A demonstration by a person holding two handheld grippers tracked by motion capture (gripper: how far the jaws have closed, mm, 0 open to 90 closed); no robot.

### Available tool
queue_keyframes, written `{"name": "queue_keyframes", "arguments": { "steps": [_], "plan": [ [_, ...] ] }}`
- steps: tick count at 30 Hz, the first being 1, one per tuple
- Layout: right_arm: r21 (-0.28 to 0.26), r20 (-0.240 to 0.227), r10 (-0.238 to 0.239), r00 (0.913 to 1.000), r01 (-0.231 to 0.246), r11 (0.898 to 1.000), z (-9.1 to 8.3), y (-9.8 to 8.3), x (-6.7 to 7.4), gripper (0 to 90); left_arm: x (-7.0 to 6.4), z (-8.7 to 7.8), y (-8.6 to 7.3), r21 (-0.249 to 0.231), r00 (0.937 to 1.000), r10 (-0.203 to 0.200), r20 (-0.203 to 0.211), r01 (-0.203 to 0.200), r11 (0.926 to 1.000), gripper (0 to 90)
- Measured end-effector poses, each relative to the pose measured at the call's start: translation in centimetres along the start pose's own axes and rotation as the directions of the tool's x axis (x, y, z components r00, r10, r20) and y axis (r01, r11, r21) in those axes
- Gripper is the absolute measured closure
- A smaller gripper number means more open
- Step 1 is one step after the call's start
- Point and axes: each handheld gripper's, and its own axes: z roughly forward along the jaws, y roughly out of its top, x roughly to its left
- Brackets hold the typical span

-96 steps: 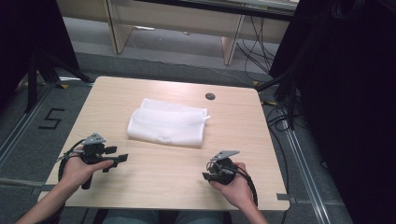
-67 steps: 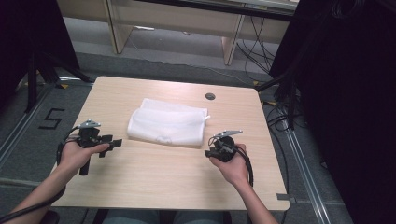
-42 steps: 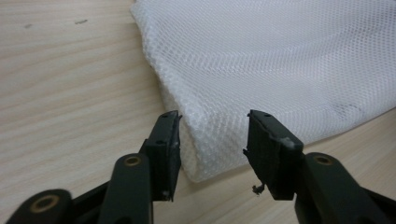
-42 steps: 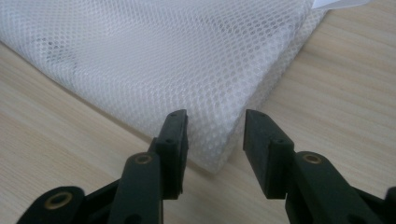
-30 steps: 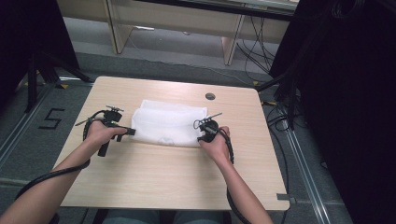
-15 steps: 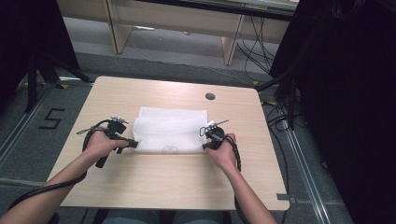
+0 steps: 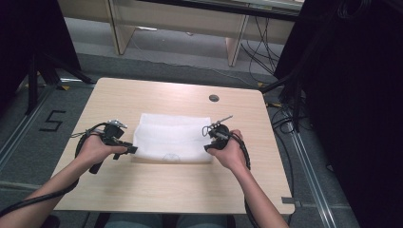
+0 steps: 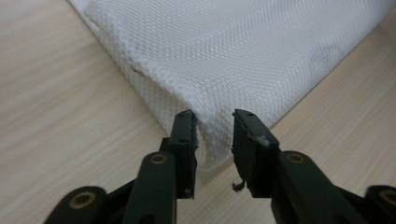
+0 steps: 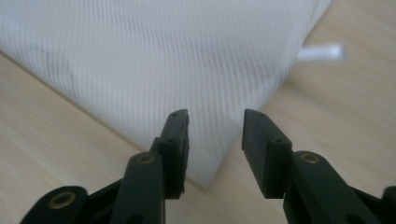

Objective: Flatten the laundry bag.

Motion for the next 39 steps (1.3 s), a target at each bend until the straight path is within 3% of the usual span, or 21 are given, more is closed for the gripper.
{"name": "queue_keyframes", "arguments": {
  "steps": [3,6,8,9,14,17,22,27,28,30,32,33,35,37,39],
  "plan": [
    [-0.012,0.015,-0.015,0.9998,0.015,1.0,0.0,1.9,0.1,55.2,-0.9,-0.4,0.8,-0.044,0.9989,0.03,-0.037,-0.031,0.9985,61.0],
    [-0.03,0.024,-0.04,0.9989,0.041,0.999,0.8,3.6,-0.1,50.4,-1.5,-0.6,1.5,-0.046,0.9966,0.04,-0.072,-0.044,0.998,59.5],
    [-0.042,0.04,-0.051,0.9979,0.053,0.998,1.4,4.6,-0.7,47.8,-2.0,-0.7,1.7,-0.045,0.9954,0.037,-0.089,-0.041,0.9981,59.2],
    [-0.037,0.046,-0.03,0.9985,0.031,0.999,1.7,4.9,-0.9,46.7,-2.1,-0.8,1.7,-0.044,0.9947,0.036,-0.097,-0.041,0.9982,59.1],
    [-0.044,0.057,-0.01,0.9983,0.013,0.999,2.7,5.5,-2.3,44.5,-2.2,-1.5,1.8,-0.079,0.9914,-0.012,-0.13,0.001,0.9968,58.0],
    [-0.037,0.055,0.01,0.9984,-0.007,0.999,3.3,5.4,-2.7,44.0,-1.7,-1.9,1.7,-0.111,0.9957,-0.008,-0.092,-0.003,0.9938,56.6],
    [-0.027,0.072,0.047,0.9963,-0.046,0.999,4.4,5.4,-2.9,41.1,-2.6,-0.2,1.8,-0.052,0.9989,0.027,-0.037,-0.029,0.9982,55.4],
    [-0.029,0.106,0.034,0.9938,-0.031,0.999,5.2,5.9,-3.2,38.0,-4.0,2.0,2.0,-0.025,0.9969,0.077,0.014,-0.077,0.9968,55.2],
    [-0.039,0.125,0.036,0.9915,-0.031,0.999,5.4,6.5,-3.2,36.7,-4.3,3.0,2.1,-0.016,0.9933,0.1,0.059,-0.099,0.995,56.2],
    [-0.046,0.124,0.03,0.9918,-0.024,0.999,5.9,6.9,-3.4,36.4,-4.6,3.4,2.2,-0.005,0.9919,0.107,0.068,-0.107,0.9943,58.5],
    [-0.031,0.105,0.016,0.9943,-0.012,0.999,6.8,7.1,-3.7,36.2,-5.2,4.9,2.2,0.017,0.9818,0.169,0.087,-0.171,0.9851,60.9],
    [-0.017,0.093,0.035,0.9951,-0.033,0.999,7.3,7.1,-3.7,36.1,-5.0,5.2,2.3,0.059,0.9727,0.214,0.09,-0.22,0.9737,62.4],
    [0.0,0.097,0.02,0.9951,-0.02,1.0,7.7,7.0,-3.8,37.2,-5.2,5.7,2.3,0.06,0.9737,0.206,0.097,-0.212,0.9753,63.9],
    [0.005,0.103,-0.019,0.9945,0.018,1.0,8.6,6.9,-3.7,52.6,-5.1,6.7,2.1,0.085,0.9747,0.2,0.1,-0.209,0.9743,65.2],
    [0.002,0.06,-0.065,0.9961,0.065,0.998,9.0,6.8,-3.4,65.4,-5.2,7.1,1.9,0.082,0.9801,0.171,0.101,-0.18,0.9803,66.3]
  ]
}}
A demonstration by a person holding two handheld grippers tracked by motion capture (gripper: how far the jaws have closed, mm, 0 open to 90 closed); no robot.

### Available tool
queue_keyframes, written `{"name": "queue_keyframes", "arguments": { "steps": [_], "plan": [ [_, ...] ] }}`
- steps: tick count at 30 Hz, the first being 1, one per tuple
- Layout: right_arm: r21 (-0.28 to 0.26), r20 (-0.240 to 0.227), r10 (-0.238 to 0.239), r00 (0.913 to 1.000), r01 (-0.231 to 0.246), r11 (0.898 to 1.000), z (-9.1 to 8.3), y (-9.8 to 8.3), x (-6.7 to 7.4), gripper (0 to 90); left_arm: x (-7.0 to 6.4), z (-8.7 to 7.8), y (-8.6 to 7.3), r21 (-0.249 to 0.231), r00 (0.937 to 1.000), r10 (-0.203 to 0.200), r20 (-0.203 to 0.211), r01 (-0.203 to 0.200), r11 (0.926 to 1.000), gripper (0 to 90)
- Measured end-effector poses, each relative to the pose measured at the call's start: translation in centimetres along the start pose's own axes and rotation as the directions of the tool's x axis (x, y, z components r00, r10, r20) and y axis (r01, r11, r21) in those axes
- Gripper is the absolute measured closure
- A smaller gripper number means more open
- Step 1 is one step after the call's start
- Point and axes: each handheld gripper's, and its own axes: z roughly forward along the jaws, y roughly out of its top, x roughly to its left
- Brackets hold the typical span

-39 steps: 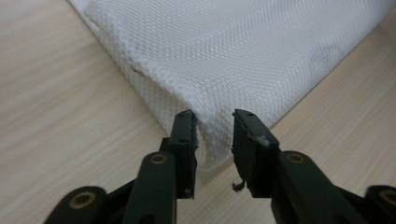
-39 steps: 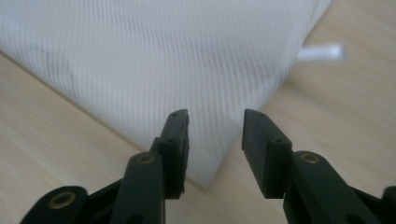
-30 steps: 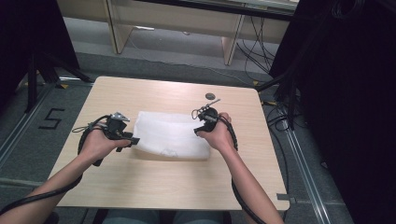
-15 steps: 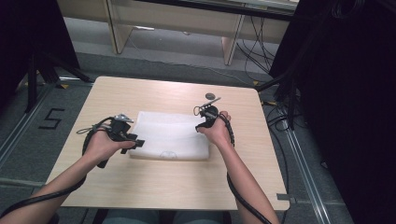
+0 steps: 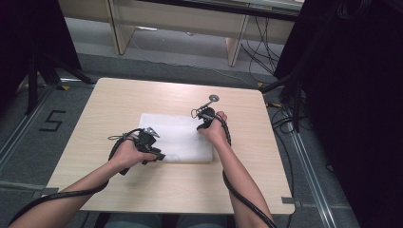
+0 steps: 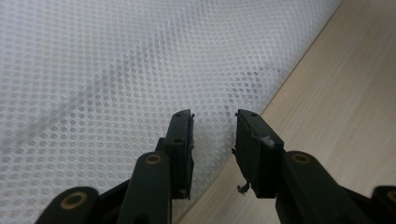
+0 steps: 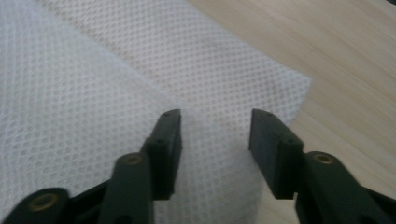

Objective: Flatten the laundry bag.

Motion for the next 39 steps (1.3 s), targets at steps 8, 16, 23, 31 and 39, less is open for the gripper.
{"name": "queue_keyframes", "arguments": {
  "steps": [8,16,23,31,39],
  "plan": [
    [0.037,0.01,-0.137,0.9905,0.137,0.99,-0.9,0.5,1.9,90.0,0.3,0.5,-0.3,0.029,0.9999,-0.012,0.002,0.012,0.9995,67.7],
    [0.009,-0.004,-0.171,0.9852,0.171,0.985,-2.9,1.2,2.6,89.1,0.3,0.6,-0.3,0.032,0.9999,-0.012,0.003,0.012,0.9994,68.3],
    [-0.014,0.059,-0.006,0.9983,0.007,1.0,-2.4,1.5,-1.3,45.2,0.3,0.6,-0.4,0.03,1.0,-0.007,0.003,0.007,0.9995,68.8],
    [0.061,-0.012,0.038,0.9992,-0.037,0.997,-0.3,-0.1,-1.5,57.0,0.1,0.6,-0.4,0.034,0.9998,0.014,-0.013,-0.013,0.9993,69.4],
    [0.069,-0.061,-0.023,0.9979,0.027,0.997,-1.6,0.2,-0.6,86.4,0.1,0.6,-0.4,0.035,0.9996,0.014,-0.023,-0.013,0.9993,72.2]
  ]
}}
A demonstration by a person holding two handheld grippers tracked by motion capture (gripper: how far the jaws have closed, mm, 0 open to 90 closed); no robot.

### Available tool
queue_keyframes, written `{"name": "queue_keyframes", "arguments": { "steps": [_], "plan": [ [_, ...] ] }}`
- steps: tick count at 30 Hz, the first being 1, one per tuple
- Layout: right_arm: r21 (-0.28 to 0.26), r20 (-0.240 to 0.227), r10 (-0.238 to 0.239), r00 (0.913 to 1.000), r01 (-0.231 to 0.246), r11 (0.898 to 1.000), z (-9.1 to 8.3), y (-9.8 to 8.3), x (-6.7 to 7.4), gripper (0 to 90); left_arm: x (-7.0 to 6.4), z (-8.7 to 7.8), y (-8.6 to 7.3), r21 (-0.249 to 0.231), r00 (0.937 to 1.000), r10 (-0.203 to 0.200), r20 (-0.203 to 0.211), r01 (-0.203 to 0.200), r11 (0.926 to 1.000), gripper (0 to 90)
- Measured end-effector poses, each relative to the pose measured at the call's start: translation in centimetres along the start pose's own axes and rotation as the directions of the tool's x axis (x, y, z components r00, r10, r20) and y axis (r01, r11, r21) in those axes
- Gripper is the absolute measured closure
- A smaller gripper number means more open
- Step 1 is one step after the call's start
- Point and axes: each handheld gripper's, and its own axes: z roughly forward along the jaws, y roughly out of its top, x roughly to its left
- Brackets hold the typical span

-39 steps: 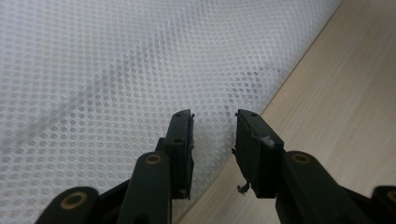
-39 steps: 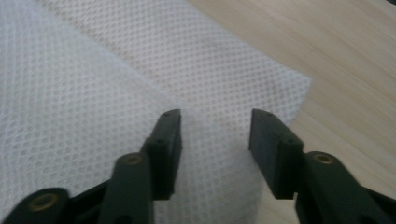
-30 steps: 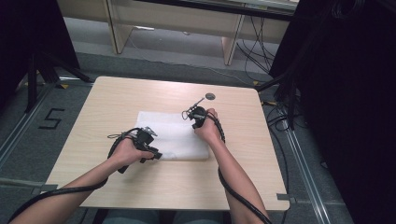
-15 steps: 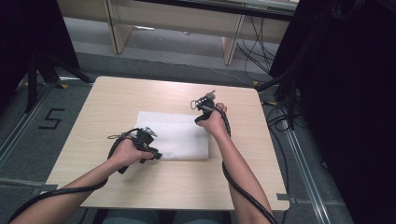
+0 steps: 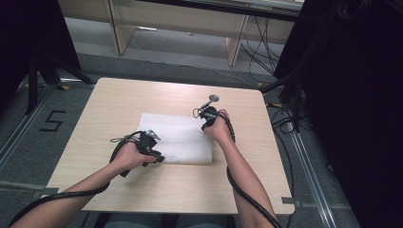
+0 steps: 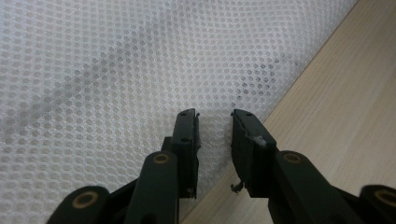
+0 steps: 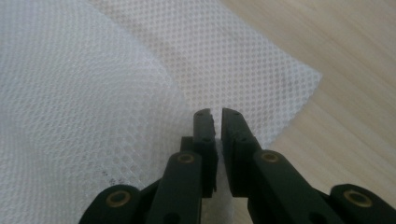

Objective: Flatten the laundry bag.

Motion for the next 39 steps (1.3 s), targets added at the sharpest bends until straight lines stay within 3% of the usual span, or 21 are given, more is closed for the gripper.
{"name": "queue_keyframes", "arguments": {
  "steps": [6,9,12,16,17,19,20,24,26,27,28,30,31,32,33,37,39],
  "plan": [
    [-0.061,-0.044,-0.064,0.997,0.061,0.996,-2.3,0.5,0.8,87.4,0.1,0.0,0.0,0.0,0.9998,-0.019,0.004,0.019,0.9998,73.2],
    [-0.095,-0.066,-0.052,0.9965,0.045,0.994,-4.0,0.3,1.6,87.5,0.0,0.0,0.0,-0.004,0.9998,-0.019,-0.003,0.019,0.9998,73.7],
    [-0.122,-0.034,-0.059,0.9977,0.054,0.991,-5.9,-0.2,2.5,87.6,0.0,0.0,-0.1,-0.006,0.9998,-0.018,-0.01,0.018,0.9998,76.5],
    [-0.163,-0.086,-0.095,0.9918,0.08,0.983,-8.0,-1.3,3.8,87.8,0.0,0.0,-0.2,-0.007,0.9998,-0.016,-0.016,0.016,0.9999,77.0],
    [-0.206,-0.093,-0.165,0.982,0.143,0.968,-8.2,-1.5,3.9,87.9,-0.1,0.0,-0.2,-0.008,0.9997,-0.016,-0.018,0.016,0.9998,77.1],
    [-0.225,-0.13,-0.163,0.9781,0.131,0.966,-9.0,-2.2,4.8,88.0,-0.2,0.0,-0.2,-0.014,0.9995,-0.013,-0.031,0.012,0.9998,77.7],
    [-0.245,-0.152,-0.199,0.9682,0.158,0.956,-9.2,-2.6,5.3,88.1,-0.2,0.0,-0.2,-0.015,0.9993,-0.014,-0.034,0.014,0.9998,77.9],
    [-0.276,-0.208,-0.267,0.941,0.205,0.939,-9.7,-4.1,7.2,88.2,-0.2,0.0,-0.3,-0.021,0.999,-0.018,-0.041,0.018,0.9996,79.9],
    [-0.258,-0.248,-0.313,0.9167,0.249,0.933,-9.8,-4.8,7.9,88.2,-0.5,0.3,-0.4,-0.062,0.9968,-0.072,-0.036,0.069,0.9957,79.9],
    [-0.258,-0.248,-0.313,0.9167,0.249,0.933,-9.8,-4.8,7.9,88.2,-0.5,0.3,-0.4,-0.062,0.9968,-0.072,-0.036,0.069,0.9957,79.8],
    [-0.256,-0.265,-0.342,0.9015,0.276,0.926,-9.6,-5.5,8.7,88.2,-0.4,0.1,-0.4,-0.044,0.9978,-0.054,-0.038,0.053,0.9976,79.7],
    [-0.252,-0.273,-0.349,0.8965,0.284,0.925,-9.5,-5.8,9.0,88.2,-0.5,0.2,-0.5,-0.062,0.9964,-0.079,-0.033,0.077,0.9952,79.6],
    [-0.241,-0.283,-0.345,0.8949,0.281,0.929,-9.4,-6.2,9.3,88.2,-0.2,0.0,-0.5,-0.027,0.9986,-0.041,-0.034,0.04,0.9988,79.4],
    [-0.237,-0.294,-0.352,0.8887,0.289,0.928,-9.0,-6.8,9.7,88.2,-0.3,-0.1,-0.5,-0.035,0.9983,-0.045,-0.037,0.044,0.9984,78.2],
    [-0.237,-0.299,-0.354,0.886,0.291,0.927,-8.9,-6.9,9.7,88.2,-0.6,0.1,-0.6,-0.072,0.9956,-0.087,-0.036,0.084,0.9938,77.7],
    [-0.231,-0.321,-0.356,0.8779,0.292,0.928,-8.5,-7.7,10.1,88.1,-0.8,-0.5,-0.8,-0.104,0.996,-0.078,-0.044,0.073,0.9919,75.1],
    [-0.216,-0.34,-0.352,0.8721,0.292,0.932,-8.2,-8.5,10.5,88.1,-0.5,-2.3,-1.1,-0.14,0.9957,-0.081,-0.045,0.074,0.9875,74.2]
  ]
}}
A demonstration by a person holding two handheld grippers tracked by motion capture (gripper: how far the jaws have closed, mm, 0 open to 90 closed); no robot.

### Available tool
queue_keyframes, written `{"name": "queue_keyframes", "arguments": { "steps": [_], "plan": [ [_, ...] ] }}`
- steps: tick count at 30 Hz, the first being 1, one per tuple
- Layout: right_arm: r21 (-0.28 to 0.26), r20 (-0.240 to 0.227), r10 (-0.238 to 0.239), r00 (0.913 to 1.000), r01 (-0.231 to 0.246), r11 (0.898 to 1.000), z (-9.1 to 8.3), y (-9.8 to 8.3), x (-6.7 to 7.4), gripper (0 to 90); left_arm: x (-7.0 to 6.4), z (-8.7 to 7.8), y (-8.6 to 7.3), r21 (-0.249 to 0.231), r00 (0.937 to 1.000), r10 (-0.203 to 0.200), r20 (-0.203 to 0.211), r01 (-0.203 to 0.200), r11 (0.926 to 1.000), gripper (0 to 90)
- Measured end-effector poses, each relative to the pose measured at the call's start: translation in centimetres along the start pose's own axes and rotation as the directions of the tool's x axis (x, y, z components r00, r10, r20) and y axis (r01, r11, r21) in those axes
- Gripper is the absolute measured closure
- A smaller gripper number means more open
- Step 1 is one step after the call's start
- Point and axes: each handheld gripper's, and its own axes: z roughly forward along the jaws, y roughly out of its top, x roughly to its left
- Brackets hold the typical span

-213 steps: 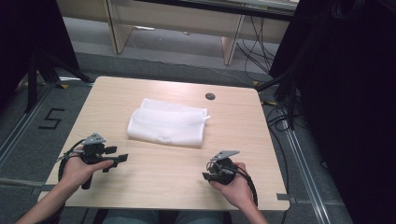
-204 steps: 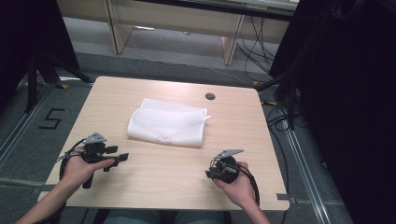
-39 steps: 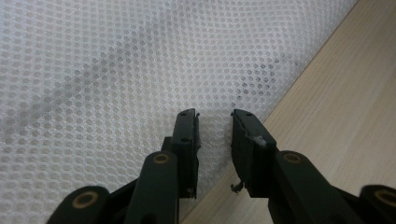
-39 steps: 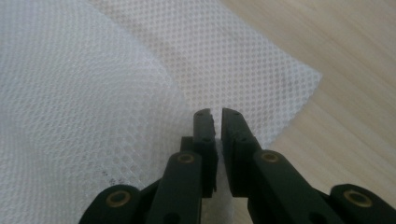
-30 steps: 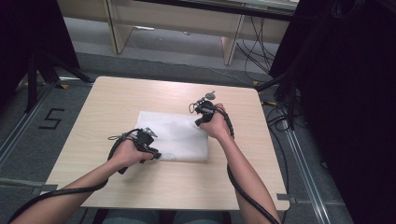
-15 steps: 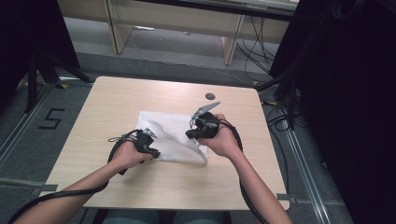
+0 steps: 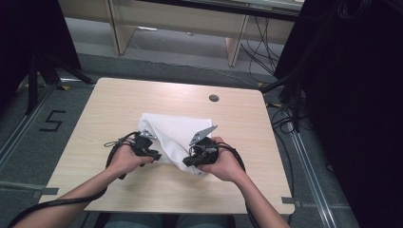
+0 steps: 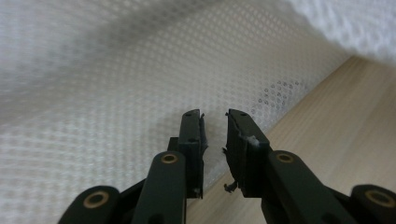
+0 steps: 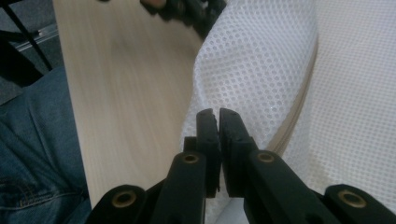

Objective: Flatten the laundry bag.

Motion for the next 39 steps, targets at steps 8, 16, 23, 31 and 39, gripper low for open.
{"name": "queue_keyframes", "arguments": {
  "steps": [8,16,23,31,39],
  "plan": [
    [0.004,-0.021,-0.018,0.9996,0.018,1.0,0.1,-1.4,0.8,88.1,2.4,-7.0,-1.0,-0.151,0.995,-0.089,-0.044,0.082,0.9851,71.8],
    [0.017,-0.026,-0.017,0.9995,0.017,1.0,-0.3,-2.7,1.7,88.1,4.0,-12.1,-1.7,-0.242,0.988,-0.122,-0.095,0.096,0.9656,69.9],
    [0.021,-0.033,-0.011,0.9994,0.012,1.0,-0.6,-3.6,2.2,88.1,3.9,-12.5,-1.7,-0.283,0.9839,-0.156,-0.088,0.125,0.9509,67.1],
    [0.014,-0.044,-0.008,0.999,0.008,1.0,-0.6,-4.7,2.7,88.1,3.1,-12.9,-1.3,-0.327,0.9858,-0.134,-0.101,0.094,0.9402,64.3],
    [0.032,-0.045,0.015,0.9989,-0.014,0.999,-0.5,-5.4,2.9,88.1,2.1,-11.1,-1.8,-0.278,0.994,-0.085,-0.069,0.062,0.9587,61.0]
  ]
}}
